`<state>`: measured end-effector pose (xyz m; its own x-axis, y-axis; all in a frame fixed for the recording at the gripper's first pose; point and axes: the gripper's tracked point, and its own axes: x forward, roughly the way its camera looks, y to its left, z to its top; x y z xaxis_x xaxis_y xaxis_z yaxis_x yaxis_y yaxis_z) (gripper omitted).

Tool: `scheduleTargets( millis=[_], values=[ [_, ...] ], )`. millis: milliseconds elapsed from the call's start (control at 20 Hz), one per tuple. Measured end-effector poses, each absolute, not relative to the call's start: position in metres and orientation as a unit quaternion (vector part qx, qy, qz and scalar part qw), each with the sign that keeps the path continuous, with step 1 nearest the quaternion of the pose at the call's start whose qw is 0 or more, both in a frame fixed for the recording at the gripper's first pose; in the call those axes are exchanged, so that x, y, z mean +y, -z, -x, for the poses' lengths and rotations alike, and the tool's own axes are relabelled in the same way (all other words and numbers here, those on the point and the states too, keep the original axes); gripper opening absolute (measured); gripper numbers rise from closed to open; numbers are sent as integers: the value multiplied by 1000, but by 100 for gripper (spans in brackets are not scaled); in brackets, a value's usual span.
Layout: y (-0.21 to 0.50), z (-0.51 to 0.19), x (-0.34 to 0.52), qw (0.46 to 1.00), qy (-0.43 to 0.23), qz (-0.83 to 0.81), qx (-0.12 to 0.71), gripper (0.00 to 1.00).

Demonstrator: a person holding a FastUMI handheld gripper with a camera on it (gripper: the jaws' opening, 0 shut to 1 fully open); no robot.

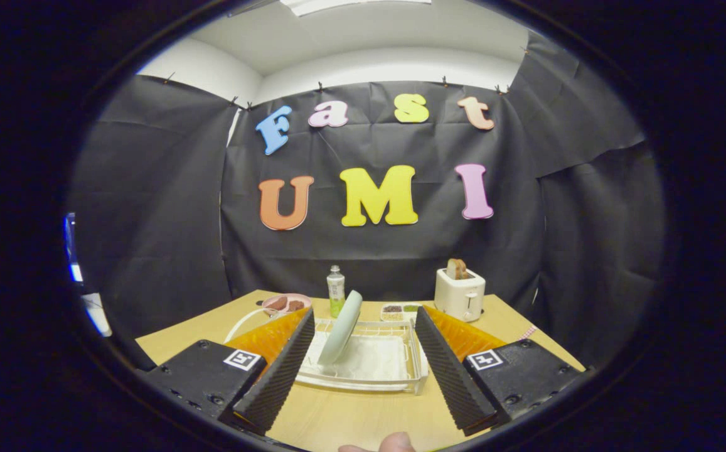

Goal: Take the plate from the dish rack, then take the spoon from the basket and place it into the plate.

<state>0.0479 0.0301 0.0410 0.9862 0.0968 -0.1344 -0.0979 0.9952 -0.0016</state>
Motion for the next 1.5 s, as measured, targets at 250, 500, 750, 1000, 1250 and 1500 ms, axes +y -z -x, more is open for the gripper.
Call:
scheduleTargets(
  millis=[250,500,750,1000,1250,1500],
  values=[
    [-49,-108,38,989,-62,11,134,100],
    [-25,-169,59,971,-80,32,222,100],
    [25,-218,77,942,-90,29,323,100],
    [69,-247,91,915,-85,10,395,100],
    [96,-266,98,904,-48,9,426,86],
    [107,-266,96,888,17,11,459,54]
  ],
)
